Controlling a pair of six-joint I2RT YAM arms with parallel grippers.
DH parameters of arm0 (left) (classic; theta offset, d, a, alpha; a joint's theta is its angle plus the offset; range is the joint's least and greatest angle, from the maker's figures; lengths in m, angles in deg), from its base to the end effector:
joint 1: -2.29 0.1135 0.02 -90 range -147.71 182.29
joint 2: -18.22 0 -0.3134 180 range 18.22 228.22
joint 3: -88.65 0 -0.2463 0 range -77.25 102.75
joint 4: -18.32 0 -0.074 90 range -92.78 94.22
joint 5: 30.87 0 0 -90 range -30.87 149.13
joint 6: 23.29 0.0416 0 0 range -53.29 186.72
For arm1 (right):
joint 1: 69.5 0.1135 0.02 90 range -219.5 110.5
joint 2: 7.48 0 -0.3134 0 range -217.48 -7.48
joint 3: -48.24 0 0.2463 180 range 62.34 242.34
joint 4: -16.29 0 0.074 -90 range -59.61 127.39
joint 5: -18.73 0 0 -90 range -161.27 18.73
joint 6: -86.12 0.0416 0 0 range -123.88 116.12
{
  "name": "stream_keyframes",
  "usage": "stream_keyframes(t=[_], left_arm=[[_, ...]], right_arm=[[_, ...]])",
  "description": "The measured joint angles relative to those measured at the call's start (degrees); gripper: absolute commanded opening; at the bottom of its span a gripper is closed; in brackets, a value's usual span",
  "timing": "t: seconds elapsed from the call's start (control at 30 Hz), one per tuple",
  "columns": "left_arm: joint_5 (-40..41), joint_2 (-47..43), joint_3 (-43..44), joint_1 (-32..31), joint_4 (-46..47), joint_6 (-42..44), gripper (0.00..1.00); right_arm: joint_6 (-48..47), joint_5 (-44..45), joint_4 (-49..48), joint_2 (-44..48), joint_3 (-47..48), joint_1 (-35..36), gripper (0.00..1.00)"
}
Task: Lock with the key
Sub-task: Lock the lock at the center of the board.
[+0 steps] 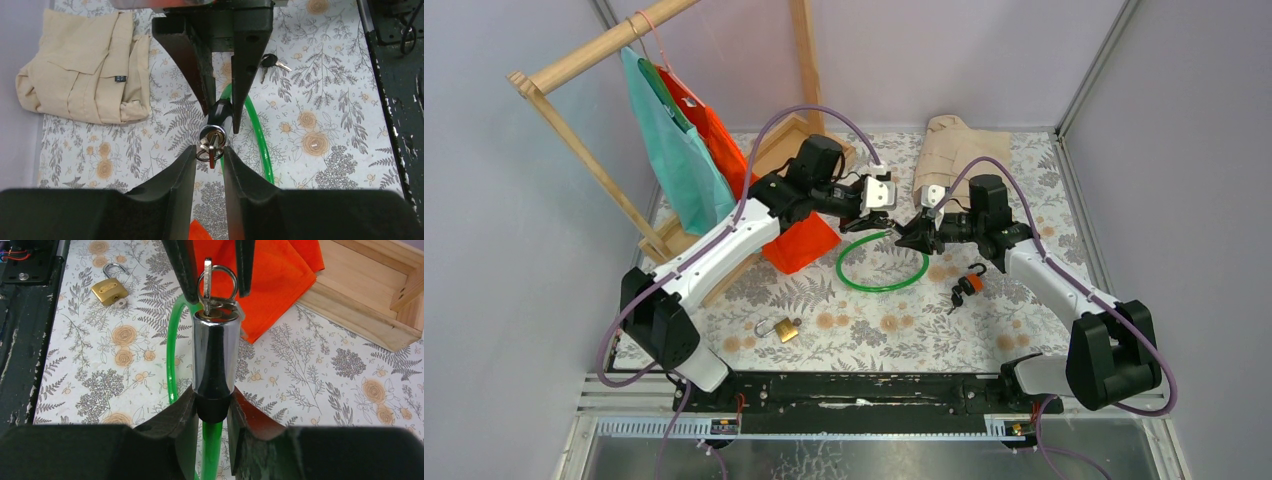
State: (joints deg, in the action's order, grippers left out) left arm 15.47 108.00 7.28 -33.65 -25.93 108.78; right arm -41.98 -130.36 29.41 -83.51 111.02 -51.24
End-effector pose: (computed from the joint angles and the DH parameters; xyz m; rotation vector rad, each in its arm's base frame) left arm 0.2641 -0.2269 0.4045 1.6166 1.3238 -0.7620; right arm 0.2448 0.1183 0.3188 -1.3840 1.2658 0.7988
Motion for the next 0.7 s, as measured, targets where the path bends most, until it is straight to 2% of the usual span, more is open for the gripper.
stream_keyframes(t=[0.37, 0.7], left_arm=[[-1.07, 1.92, 3.37, 0.0, -7.13, 9.84, 0.0], [-0.92, 5.49, 8.87, -0.5, -15.08, 25.09, 0.0]], right_arm=[[-0.61, -0.39, 0.39, -1.14, 0.7, -0.04, 0.0], [-0.87, -0.11, 0.74, -1.99, 1.07, -0.04, 0.0]])
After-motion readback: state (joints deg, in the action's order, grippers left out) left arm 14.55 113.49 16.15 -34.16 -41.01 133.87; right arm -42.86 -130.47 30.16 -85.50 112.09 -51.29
